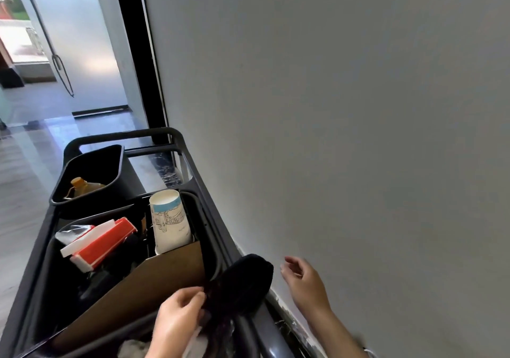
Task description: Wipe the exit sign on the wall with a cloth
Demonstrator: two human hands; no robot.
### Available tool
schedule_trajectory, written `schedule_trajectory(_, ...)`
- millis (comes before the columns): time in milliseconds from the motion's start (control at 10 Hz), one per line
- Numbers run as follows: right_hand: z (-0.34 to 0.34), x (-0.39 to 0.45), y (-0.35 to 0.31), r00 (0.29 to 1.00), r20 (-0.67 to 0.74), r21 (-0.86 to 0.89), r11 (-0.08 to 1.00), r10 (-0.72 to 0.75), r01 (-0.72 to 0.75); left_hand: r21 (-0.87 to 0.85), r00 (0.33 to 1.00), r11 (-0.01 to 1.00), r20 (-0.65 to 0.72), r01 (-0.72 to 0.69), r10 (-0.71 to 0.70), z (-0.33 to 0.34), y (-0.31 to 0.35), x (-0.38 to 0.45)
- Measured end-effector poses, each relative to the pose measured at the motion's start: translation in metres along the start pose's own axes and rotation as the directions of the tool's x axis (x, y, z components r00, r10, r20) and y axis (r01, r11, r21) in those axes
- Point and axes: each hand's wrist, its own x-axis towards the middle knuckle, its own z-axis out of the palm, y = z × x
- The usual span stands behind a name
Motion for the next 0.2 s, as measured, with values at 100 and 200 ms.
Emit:
schedule_trajectory(100,-0.026,-0.013,-0.014,0.996,-0.042,-0.089,0.993,-0.078,0.074,0.174,0.969,0.953,0.012,-0.246,0.248,0.015,0.024,-0.017)
schedule_trajectory(200,-0.069,-0.035,-0.033,0.960,-0.156,-0.198,0.960,-0.232,0.199,0.408,0.763,0.678,0.076,-0.612,0.642,0.040,0.061,-0.044)
